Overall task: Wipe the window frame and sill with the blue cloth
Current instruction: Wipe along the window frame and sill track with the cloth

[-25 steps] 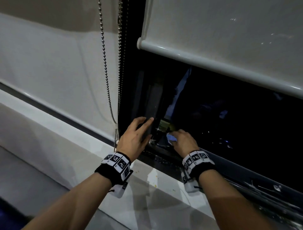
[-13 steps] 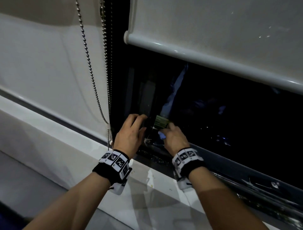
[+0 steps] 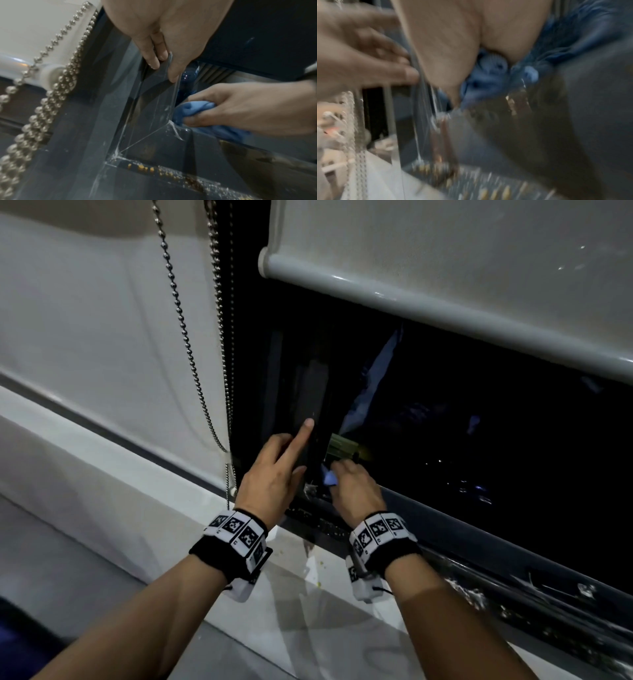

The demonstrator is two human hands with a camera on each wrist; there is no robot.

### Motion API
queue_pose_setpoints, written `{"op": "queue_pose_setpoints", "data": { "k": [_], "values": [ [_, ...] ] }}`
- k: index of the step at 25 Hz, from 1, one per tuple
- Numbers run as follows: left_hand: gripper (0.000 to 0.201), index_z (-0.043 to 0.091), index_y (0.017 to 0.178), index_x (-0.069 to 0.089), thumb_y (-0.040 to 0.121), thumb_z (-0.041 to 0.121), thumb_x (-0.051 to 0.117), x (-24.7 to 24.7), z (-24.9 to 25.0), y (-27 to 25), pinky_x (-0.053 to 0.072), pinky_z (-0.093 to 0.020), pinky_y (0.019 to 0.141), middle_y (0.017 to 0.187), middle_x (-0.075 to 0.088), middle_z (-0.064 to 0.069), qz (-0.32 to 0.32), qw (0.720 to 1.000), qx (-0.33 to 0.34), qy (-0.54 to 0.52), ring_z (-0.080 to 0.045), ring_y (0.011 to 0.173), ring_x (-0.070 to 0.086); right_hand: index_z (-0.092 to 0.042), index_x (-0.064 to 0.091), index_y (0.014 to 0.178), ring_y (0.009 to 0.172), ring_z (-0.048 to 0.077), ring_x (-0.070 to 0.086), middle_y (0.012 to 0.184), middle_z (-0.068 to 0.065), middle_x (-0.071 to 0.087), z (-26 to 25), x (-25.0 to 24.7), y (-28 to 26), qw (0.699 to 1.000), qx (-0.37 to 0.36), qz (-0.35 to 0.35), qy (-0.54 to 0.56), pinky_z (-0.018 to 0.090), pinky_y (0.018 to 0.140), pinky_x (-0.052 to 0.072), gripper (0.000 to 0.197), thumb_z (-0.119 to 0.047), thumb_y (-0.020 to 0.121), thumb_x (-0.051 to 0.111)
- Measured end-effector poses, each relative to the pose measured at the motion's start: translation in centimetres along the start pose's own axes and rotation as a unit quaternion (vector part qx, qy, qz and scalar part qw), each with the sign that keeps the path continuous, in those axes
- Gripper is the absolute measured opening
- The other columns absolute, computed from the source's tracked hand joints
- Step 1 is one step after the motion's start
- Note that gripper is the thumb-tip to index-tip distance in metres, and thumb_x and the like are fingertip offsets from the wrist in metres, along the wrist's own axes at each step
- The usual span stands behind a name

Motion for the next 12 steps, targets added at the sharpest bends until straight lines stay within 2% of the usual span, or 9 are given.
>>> {"op": "queue_pose_setpoints", "data": {
  "k": [3, 5, 7, 9, 10, 12],
  "values": [
    [0.088, 0.047, 0.152, 0.011, 0.09, 0.016, 0.064, -0.1, 0.2, 0.1, 0.057, -0.037, 0.062, 0.123, 0.04, 0.004, -0.005, 1.0, -0.005, 0.009, -0.018, 0.101, 0.052, -0.022, 0.065, 0.111, 0.107, 0.025, 0.055, 0.115, 0.004, 0.061, 0.8, -1.3, -1.6, 0.988, -0.107, -0.077, 0.076, 0.035, 0.09, 0.043, 0.031, -0.013, 0.083, 0.056],
    [0.088, 0.05, 0.152, 0.009, 0.091, 0.016, 0.063, -0.2, 0.1, 0.1, 0.057, -0.038, 0.061, 0.122, 0.04, 0.005, -0.005, 1.0, -0.008, 0.012, -0.018, 0.099, 0.053, -0.029, 0.066, 0.114, 0.109, 0.022, 0.055, 0.118, 0.0, 0.059, 2.8, -2.4, -1.6, 0.987, -0.082, -0.126, 0.049, 0.033, 0.092, 0.046, 0.036, -0.02, 0.081, 0.055],
    [0.088, 0.05, 0.152, 0.007, 0.092, 0.016, 0.062, -0.1, 0.2, 0.0, 0.057, -0.039, 0.061, 0.122, 0.04, 0.004, -0.01, 1.0, -0.009, 0.012, -0.019, 0.099, 0.053, -0.025, 0.064, 0.115, 0.109, 0.028, 0.054, 0.119, 0.005, 0.055, 3.4, -2.6, -0.2, 0.995, -0.007, -0.085, -0.057, 0.035, 0.087, 0.047, 0.032, -0.017, 0.086, 0.054],
    [0.088, 0.049, 0.152, 0.007, 0.091, 0.016, 0.062, -0.2, 0.3, 0.0, 0.057, -0.039, 0.061, 0.122, 0.041, 0.003, -0.013, 1.0, -0.007, 0.011, -0.02, 0.099, 0.052, -0.016, 0.063, 0.109, 0.106, 0.033, 0.053, 0.114, 0.009, 0.056, 1.4, -1.2, 0.7, 0.997, 0.021, -0.047, -0.064, 0.038, 0.085, 0.045, 0.023, -0.012, 0.089, 0.051],
    [0.088, 0.049, 0.152, 0.008, 0.091, 0.016, 0.062, -0.2, 0.3, 0.0, 0.056, -0.038, 0.061, 0.122, 0.041, 0.002, -0.015, 1.0, -0.006, 0.01, -0.02, 0.098, 0.052, -0.015, 0.062, 0.107, 0.104, 0.033, 0.053, 0.112, 0.009, 0.057, 0.0, -0.4, 0.5, 0.998, 0.007, -0.045, -0.049, 0.039, 0.086, 0.043, 0.021, -0.011, 0.089, 0.05],
    [0.088, 0.05, 0.152, 0.007, 0.091, 0.018, 0.062, -0.2, 0.2, 0.0, 0.056, -0.037, 0.062, 0.122, 0.041, 0.003, -0.019, 1.0, -0.007, 0.007, -0.02, 0.098, 0.052, -0.019, 0.063, 0.109, 0.105, 0.03, 0.054, 0.112, 0.004, 0.059, -0.2, 0.4, -0.5, 0.995, -0.079, -0.056, -0.005, 0.037, 0.09, 0.043, 0.025, -0.013, 0.088, 0.051]
  ]
}}
Point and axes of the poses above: each hand's wrist, its own y-axis towards the middle knuckle, its own x-axis out of the palm, z = x × y, the point moved 3 cm from there along y, towards the middle knuckle
